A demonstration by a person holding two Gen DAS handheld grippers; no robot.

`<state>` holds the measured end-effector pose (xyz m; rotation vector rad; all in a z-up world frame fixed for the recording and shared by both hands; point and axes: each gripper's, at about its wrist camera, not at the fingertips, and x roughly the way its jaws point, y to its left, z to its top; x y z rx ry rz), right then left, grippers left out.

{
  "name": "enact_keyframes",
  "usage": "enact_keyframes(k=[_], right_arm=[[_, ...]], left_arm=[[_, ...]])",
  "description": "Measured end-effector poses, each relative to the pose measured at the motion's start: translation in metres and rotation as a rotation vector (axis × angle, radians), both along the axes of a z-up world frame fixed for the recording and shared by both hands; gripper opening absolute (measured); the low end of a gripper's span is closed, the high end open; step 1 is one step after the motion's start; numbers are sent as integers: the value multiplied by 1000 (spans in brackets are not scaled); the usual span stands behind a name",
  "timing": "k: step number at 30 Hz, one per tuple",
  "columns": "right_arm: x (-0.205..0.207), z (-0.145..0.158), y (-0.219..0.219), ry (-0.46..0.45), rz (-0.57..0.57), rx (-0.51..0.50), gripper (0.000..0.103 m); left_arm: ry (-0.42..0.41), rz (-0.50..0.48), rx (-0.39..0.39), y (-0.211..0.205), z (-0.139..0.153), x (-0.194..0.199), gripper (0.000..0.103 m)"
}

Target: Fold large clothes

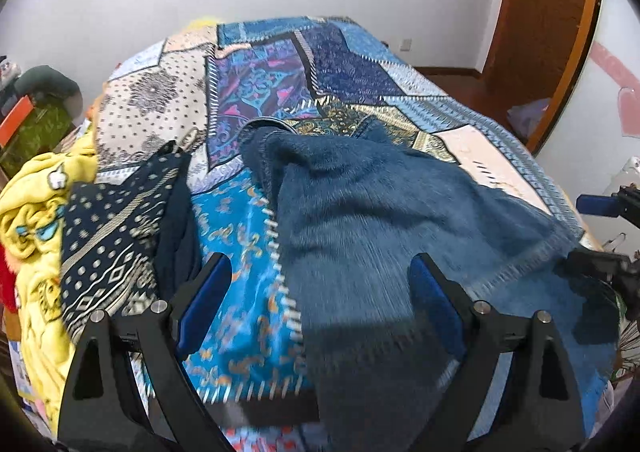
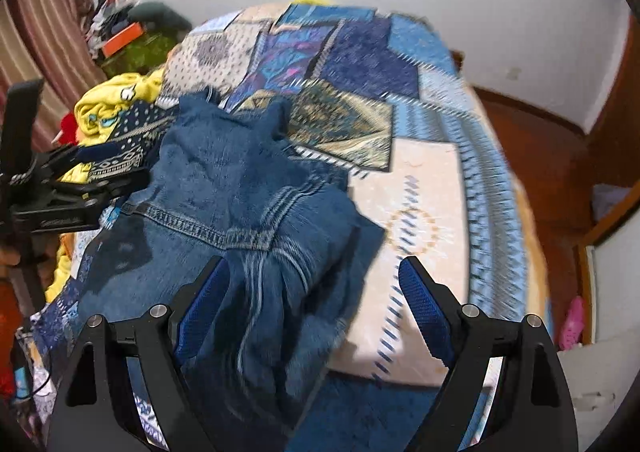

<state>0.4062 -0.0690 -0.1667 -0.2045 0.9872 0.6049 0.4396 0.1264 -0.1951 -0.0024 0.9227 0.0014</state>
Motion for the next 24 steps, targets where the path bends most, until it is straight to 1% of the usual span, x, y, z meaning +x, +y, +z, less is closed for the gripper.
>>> enact_keyframes(k=[2, 6, 9, 11, 14, 17, 19, 21, 23, 24], right_arm=[[13, -11, 1, 29, 2, -20, 84], [30, -22, -5, 81, 21, 15, 85], [34, -19, -11, 77, 29, 33, 85], [31, -11, -14, 55, 10, 39, 85], [25, 12, -19, -28, -52, 29, 85], [24, 29, -26, -50, -77, 65, 86], [22, 38, -29, -27, -75, 117, 87], [17, 41, -29, 17, -53, 168, 87], [11, 37, -23, 64, -21, 201, 87], [8, 33, -19, 93, -1, 208, 87]], left_arm=[[4, 16, 20, 1, -8, 15, 91], [-28, 53, 18, 11, -12, 36, 91], [-37, 87, 29, 19, -11, 47, 91], [-44, 110, 44, 24, -7, 50, 91], [-86, 110, 52, 28, 11, 40, 91], [-116, 94, 44, 31, 26, 25, 91], [-117, 73, 24, 32, 36, 13, 91], [-101, 47, -5, 30, 40, 1, 91], [-74, 27, -37, 29, 39, -7, 91], [-49, 8, -66, 27, 37, -14, 91]])
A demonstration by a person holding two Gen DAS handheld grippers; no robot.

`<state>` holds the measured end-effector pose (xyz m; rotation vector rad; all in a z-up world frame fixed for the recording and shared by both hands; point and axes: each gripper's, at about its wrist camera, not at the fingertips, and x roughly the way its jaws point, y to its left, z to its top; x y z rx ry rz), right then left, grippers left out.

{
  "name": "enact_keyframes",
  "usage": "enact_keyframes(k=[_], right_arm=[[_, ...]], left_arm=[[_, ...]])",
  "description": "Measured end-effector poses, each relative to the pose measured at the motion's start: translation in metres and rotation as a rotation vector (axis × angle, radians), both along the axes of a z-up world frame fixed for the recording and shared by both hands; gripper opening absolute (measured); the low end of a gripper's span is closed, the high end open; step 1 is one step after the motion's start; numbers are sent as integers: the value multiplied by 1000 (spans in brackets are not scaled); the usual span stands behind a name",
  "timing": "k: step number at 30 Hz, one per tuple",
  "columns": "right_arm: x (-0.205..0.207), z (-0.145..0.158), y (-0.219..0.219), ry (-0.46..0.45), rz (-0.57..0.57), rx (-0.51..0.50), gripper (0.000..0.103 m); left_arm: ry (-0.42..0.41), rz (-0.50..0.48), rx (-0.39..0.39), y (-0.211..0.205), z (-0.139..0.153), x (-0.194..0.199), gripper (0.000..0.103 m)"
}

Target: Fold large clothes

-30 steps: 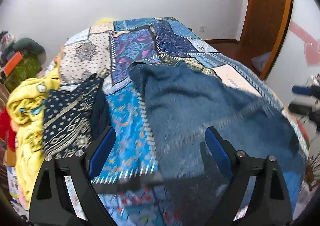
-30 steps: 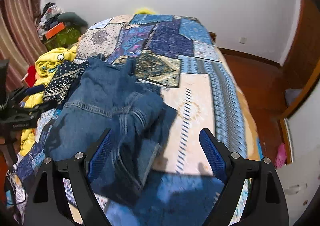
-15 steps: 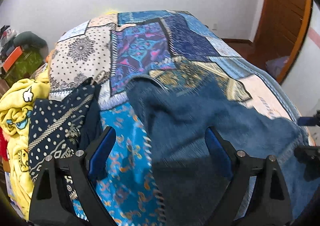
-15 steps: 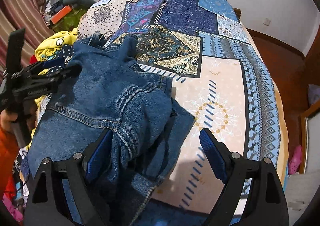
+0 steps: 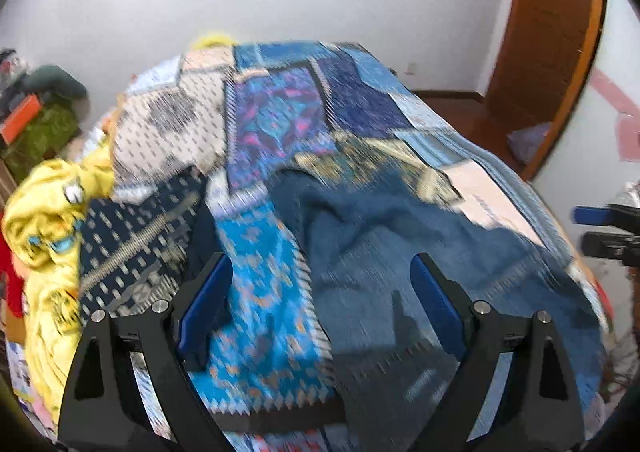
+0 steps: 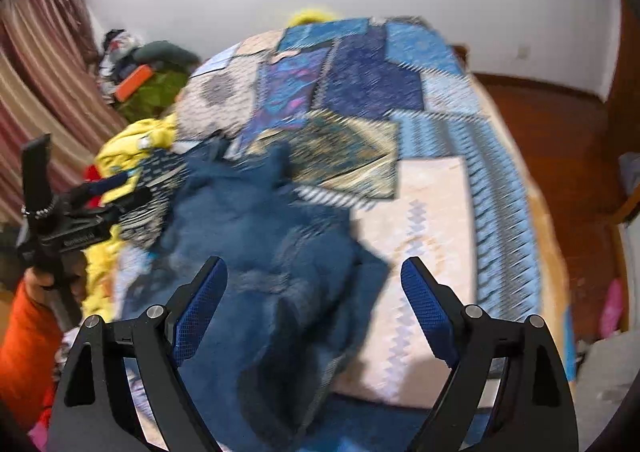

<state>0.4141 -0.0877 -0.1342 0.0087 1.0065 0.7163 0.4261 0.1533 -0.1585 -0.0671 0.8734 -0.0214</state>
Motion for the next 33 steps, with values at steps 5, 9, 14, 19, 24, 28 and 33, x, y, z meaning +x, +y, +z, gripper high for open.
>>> enact_keyframes(k=[5, 9, 14, 19, 24, 28, 33], right_arm=[[-1, -44, 19, 137, 61, -55, 87], [11, -77, 8, 269, 24, -30, 87], [23, -103, -1, 390, 34, 63, 94], [38, -121, -2, 468, 41, 136, 99], [41, -123, 2, 482, 62, 184, 102], [43, -125, 9, 482, 82, 205, 102], [43, -125, 12, 474, 69, 218, 92]], left_arm=[[103, -38, -125, -5, -24, -17, 91], [199, -46, -215, -8, -54, -21, 91], [249, -27, -379, 2, -77, -15, 91], [327, -15, -524, 6, -103, 0, 91], [347, -45, -579, -1, -115, 10, 91], [361, -62, -611, -4, -118, 18, 91], [335, -50, -644, -2, -116, 24, 82]])
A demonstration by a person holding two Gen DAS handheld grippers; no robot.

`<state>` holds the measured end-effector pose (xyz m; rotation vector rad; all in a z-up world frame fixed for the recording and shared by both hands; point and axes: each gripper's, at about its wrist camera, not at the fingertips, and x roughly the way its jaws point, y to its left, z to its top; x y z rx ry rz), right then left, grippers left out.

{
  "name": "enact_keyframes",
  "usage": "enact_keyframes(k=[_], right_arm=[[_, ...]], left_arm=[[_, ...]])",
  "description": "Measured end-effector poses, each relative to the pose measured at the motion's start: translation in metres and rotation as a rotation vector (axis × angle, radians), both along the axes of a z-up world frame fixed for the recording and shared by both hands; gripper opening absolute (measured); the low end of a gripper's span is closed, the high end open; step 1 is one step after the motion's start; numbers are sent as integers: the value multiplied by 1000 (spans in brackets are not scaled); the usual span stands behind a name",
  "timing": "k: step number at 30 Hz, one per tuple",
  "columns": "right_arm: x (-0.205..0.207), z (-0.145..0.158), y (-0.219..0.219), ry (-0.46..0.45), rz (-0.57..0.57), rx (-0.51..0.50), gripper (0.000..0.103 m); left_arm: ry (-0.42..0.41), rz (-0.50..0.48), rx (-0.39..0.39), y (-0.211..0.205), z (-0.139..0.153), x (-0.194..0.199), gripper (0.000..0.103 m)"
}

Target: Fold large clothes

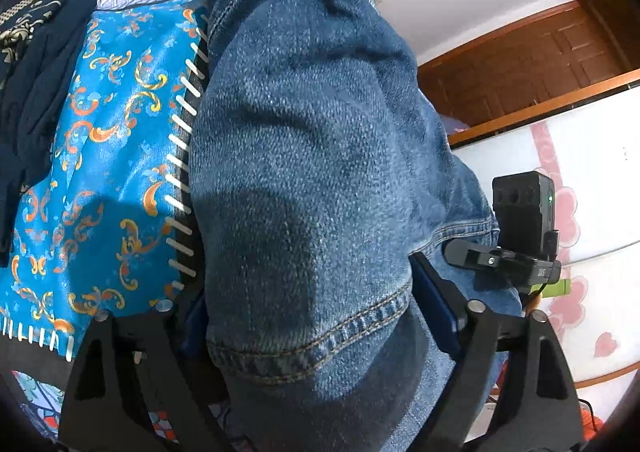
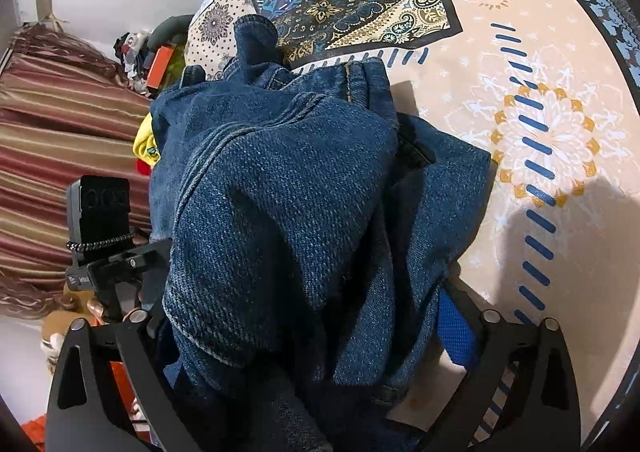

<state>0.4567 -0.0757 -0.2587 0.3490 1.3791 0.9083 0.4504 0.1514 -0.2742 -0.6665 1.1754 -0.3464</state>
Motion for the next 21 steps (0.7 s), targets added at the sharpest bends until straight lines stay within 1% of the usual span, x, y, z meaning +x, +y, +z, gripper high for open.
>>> enact_keyframes(k=[1, 2, 3, 5, 6, 8, 9, 11, 14, 17, 21], right_arm=[[-1, 1, -1, 3, -3, 5, 84], [-2, 2, -2, 4, -4, 9, 76], [-3, 3, -3, -2, -4, 6, 73], [-7, 9, -3, -27, -2, -1, 60], [-8, 12, 0, -44, 1, -11, 58], [-11, 22, 5, -84, 7, -34, 49], [-13, 28, 8, -108, 9, -47, 47], [-18, 41, 13, -157, 10, -65, 42], [-23, 62, 22, -203, 5, -58, 36], [-31, 86, 36, -265, 16, -47, 34], [-40, 124, 67, -352, 35, -27, 34]], left_arm=[[-15, -4, 14, 0, 2, -3, 79], [-34, -10, 34, 0, 6, -4, 73], [-58, -20, 62, -3, 11, -8, 67], [-97, -32, 94, -9, 19, -10, 59], [-110, -33, 95, -11, 23, -13, 53], [-134, -38, 99, -15, 34, -18, 47], [-151, -44, 113, -18, 41, -21, 43], [-188, -54, 139, -22, 56, -31, 39], [-256, -48, 170, -23, 81, -47, 36], [-323, -24, 192, -10, 110, -62, 35], [-399, 17, 216, 15, 149, -79, 35]])
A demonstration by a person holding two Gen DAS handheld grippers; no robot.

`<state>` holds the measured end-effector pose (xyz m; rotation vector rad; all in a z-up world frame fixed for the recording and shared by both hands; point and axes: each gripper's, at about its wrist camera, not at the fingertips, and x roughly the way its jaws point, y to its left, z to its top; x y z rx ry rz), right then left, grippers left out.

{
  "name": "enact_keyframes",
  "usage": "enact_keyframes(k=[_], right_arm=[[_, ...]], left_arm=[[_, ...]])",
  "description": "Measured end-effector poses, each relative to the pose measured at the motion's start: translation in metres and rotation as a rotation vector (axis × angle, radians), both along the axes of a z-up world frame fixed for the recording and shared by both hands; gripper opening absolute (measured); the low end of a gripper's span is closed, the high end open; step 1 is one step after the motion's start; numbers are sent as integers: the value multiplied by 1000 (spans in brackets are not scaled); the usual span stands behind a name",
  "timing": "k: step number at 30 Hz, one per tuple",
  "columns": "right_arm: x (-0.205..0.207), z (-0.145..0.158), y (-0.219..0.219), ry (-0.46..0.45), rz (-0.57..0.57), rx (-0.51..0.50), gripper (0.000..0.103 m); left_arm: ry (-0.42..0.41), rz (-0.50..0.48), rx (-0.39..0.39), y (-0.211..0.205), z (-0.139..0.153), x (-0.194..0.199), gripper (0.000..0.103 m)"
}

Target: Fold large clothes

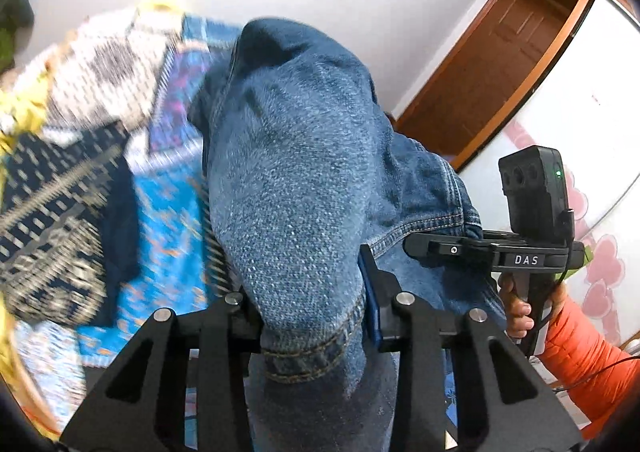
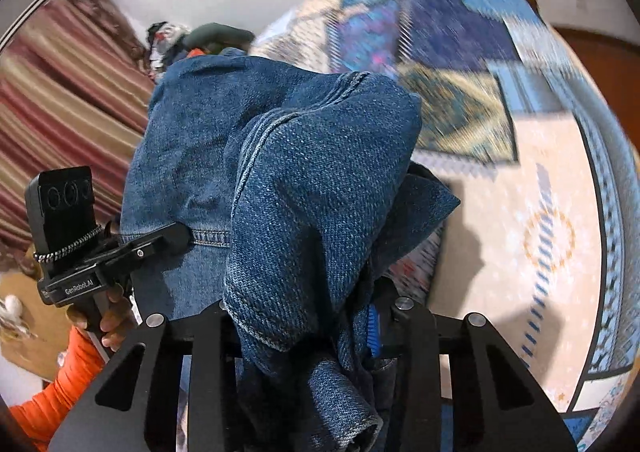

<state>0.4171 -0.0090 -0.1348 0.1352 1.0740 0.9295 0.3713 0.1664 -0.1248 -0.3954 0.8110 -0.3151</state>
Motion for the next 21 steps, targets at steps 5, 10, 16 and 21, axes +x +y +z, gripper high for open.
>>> enact_keyframes(k=[5, 10, 16, 21], right_arm=[[-2, 36, 54, -89, 35, 42, 34], [8, 45, 108, -101, 65, 78, 34], [22, 20, 171, -70, 94, 84, 34], [37, -25, 216, 8, 101, 56, 34]], left_arm=[[-83, 60, 20, 48, 37, -23, 35], [-119, 125, 58, 102, 59, -25, 35], [-98, 185, 36, 167, 40, -20, 35], [-26, 247, -13, 220, -8, -1, 35]])
